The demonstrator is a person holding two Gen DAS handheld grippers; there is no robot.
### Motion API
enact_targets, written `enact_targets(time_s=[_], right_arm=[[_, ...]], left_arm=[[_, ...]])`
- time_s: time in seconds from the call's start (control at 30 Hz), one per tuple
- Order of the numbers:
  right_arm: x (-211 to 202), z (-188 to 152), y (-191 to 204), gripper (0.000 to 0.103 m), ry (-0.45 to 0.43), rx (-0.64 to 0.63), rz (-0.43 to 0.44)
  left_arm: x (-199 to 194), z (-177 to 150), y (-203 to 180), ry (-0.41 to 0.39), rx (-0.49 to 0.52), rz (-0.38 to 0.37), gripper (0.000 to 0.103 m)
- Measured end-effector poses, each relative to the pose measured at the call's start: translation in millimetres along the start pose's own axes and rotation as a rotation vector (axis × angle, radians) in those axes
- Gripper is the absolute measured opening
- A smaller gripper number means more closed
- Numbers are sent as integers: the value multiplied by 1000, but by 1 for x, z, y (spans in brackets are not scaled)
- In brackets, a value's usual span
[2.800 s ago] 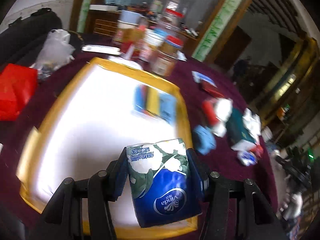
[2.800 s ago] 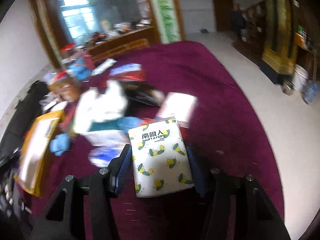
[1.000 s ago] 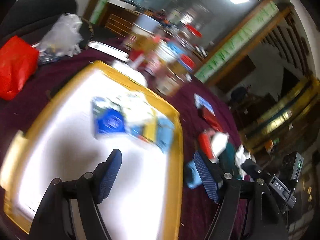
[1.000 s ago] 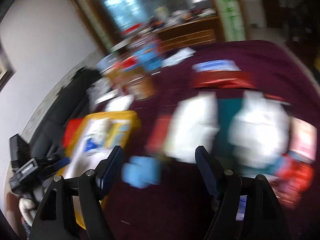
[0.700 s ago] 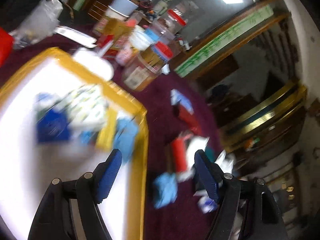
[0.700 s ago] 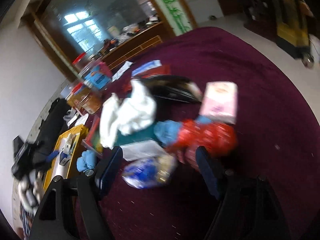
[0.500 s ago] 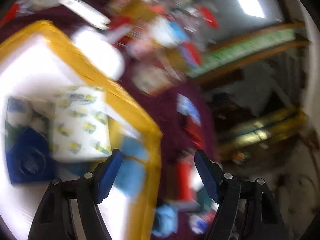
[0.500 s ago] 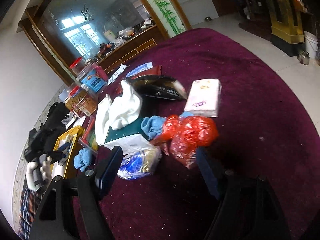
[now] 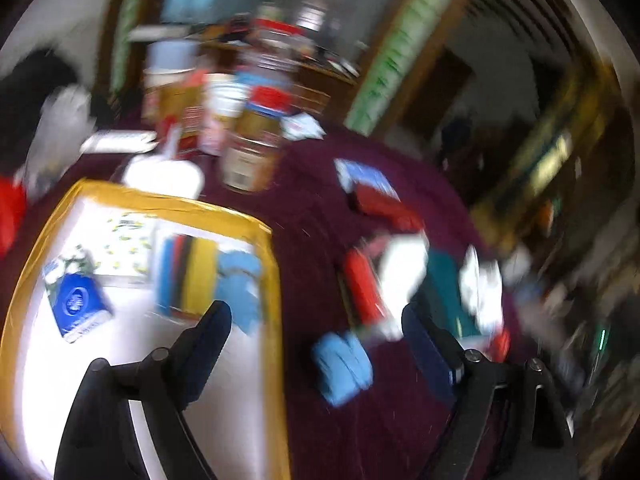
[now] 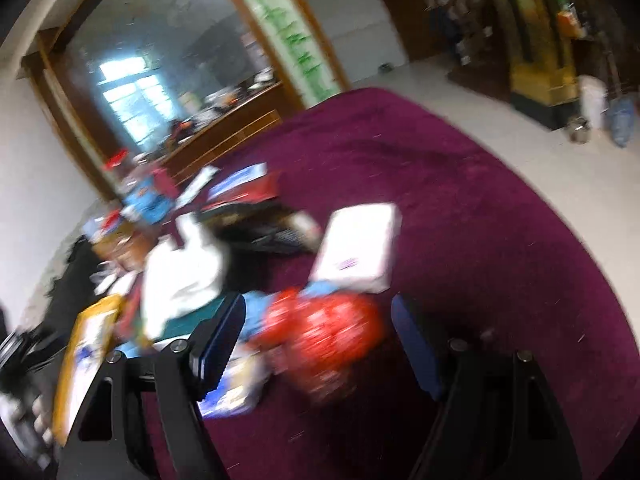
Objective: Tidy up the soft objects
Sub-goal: 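Grasp the clear bag of red sticks with the left tool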
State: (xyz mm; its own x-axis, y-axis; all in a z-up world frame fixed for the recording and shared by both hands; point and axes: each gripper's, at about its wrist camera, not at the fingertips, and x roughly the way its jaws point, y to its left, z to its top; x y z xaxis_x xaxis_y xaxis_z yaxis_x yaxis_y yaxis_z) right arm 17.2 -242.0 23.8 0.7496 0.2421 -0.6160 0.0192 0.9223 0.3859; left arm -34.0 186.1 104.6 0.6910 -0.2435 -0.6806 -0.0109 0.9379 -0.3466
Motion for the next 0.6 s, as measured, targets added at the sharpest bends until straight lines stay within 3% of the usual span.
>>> enact_targets(time_s=[0.07,0.13,0.27,0.47,0.53,0.6], right_arm=[[7,-1,-14,75,7,31,-28],[7,1,-27,75,11,96,21],[13,0,-38,76,43,141,36],[20,-1,-38,76,91,145,67],[22,-2,-39,76,102,150,74],[24,-3,-41,76,111,160,78]], left_arm=[[10,-11,-25,36,73,11,90],[23,-16,-43,62,114,24,90],[48,-16,-54,77,122,68,90],[85,-7,-68,69,220,171,87],[90,-1,-64,74,212,185,64],[98,3,-59,108,182,172,47]])
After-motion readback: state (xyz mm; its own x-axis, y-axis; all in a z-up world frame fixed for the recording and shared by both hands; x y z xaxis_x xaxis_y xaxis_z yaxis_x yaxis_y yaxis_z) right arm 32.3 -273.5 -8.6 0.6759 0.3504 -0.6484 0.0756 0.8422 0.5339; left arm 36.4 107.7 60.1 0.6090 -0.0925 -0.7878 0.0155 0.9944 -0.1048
